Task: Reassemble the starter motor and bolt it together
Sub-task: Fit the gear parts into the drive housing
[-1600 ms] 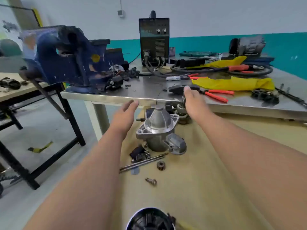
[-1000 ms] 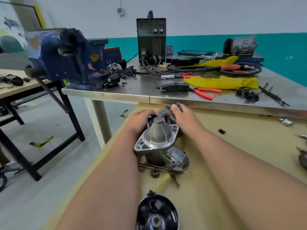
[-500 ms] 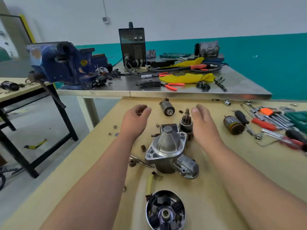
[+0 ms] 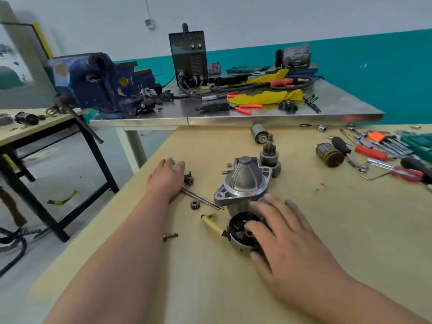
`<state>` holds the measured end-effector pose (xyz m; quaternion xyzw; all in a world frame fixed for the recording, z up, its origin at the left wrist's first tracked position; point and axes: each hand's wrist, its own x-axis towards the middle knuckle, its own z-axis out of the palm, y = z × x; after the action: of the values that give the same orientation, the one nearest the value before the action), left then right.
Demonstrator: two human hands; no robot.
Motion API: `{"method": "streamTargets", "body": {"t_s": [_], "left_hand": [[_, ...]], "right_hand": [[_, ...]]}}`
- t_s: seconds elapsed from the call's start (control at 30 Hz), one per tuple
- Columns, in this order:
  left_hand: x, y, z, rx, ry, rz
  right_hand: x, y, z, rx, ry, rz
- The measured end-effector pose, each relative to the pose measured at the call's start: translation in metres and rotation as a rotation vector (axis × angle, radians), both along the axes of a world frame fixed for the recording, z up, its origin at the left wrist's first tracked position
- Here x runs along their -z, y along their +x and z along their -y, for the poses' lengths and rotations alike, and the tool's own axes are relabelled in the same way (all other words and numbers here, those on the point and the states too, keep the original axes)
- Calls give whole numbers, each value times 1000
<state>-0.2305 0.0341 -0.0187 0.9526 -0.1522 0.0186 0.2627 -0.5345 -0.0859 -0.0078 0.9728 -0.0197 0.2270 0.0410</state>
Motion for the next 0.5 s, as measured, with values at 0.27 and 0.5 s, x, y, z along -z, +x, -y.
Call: {"method": "streamTargets", "body": {"t_s": [0.27,0.5], "left_hand": [[-2,22,34,98,-120,-90],[-2,-10,44,120,-281,-109]], "right_hand": [[-4,18,29,-21,383,-191],[-5,31,41,-86,495,-183]]}}
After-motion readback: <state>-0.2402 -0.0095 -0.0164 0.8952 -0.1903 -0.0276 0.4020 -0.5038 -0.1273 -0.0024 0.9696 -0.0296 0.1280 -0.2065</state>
